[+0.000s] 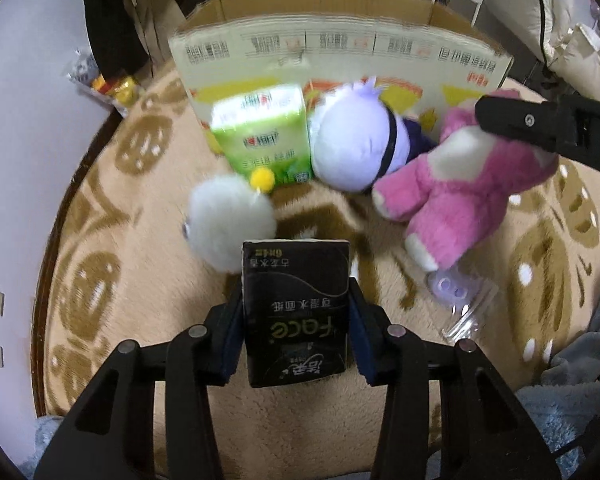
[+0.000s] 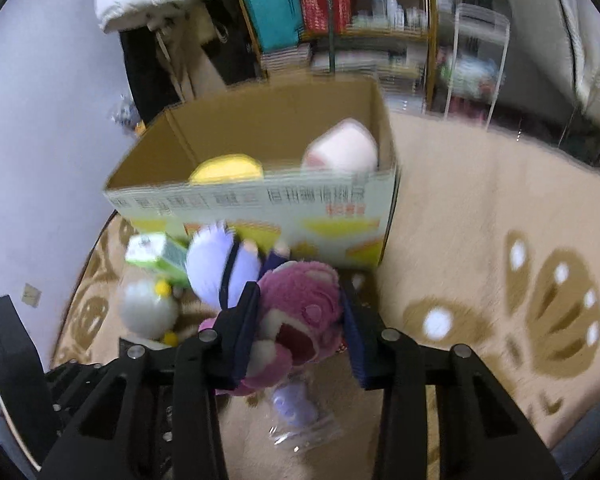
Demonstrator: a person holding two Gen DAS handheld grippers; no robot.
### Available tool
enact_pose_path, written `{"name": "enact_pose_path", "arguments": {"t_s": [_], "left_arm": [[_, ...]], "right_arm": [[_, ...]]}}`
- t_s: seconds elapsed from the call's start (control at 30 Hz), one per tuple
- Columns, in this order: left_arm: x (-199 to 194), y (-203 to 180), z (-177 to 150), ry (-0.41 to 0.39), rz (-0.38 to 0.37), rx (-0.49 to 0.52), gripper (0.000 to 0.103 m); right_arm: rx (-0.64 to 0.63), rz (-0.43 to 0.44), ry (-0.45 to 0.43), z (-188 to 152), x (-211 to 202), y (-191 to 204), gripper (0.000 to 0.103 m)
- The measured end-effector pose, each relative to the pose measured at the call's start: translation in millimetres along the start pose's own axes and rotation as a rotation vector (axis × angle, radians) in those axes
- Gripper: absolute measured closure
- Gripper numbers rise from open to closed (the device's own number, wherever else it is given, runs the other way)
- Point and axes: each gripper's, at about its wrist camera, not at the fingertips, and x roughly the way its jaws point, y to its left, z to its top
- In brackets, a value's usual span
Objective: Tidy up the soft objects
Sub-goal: 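Lift the tissue pack with the left tool while the right tool carries the pink plush over the box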
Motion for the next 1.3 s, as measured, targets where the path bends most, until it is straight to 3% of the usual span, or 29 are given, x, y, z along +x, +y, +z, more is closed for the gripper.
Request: {"name": "enact_pose_path", "arguments": {"t_s": [0.37, 0.53, 0.77, 0.97, 1.17, 1.3], "left_arm": [[-58.0, 7.6, 17.1, -0.223, 0.049, -0.009, 0.058], [-76.1, 14.6, 21.5, -0.319, 0.089, -0.018, 0.058], [-92.3, 19.8, 28.2, -0.391, 0.091, -0.025, 0.058], [-106.2, 14.3, 36.3, -0.489, 0.147, 0.020, 0.058], [-112.5, 14.1, 44.9, -0.541, 0.149, 0.007, 0.058], [-122.4, 13.1, 59.3, -0.599, 0.149, 0.009, 0.058]], "right_arm": [[-0.081, -0.058, -0.214, 9.7, -41.1, 15.4, 0.061], [-0.127, -0.047, -0.243, 11.9, -49.5, 18.8, 0.061], [-0.162, -0.077, -0.319, 14.4, -64.3, 20.7, 0.061], [-0.186, -0.140, -0.433, 18.2, -77.4, 26.3, 0.061], [-0.145, -0.175, -0.577, 23.2, -99.8, 24.4, 0.061], [-0.121, -0.171, -0.626, 30.8, -107.4, 20.9, 0.061]]}}
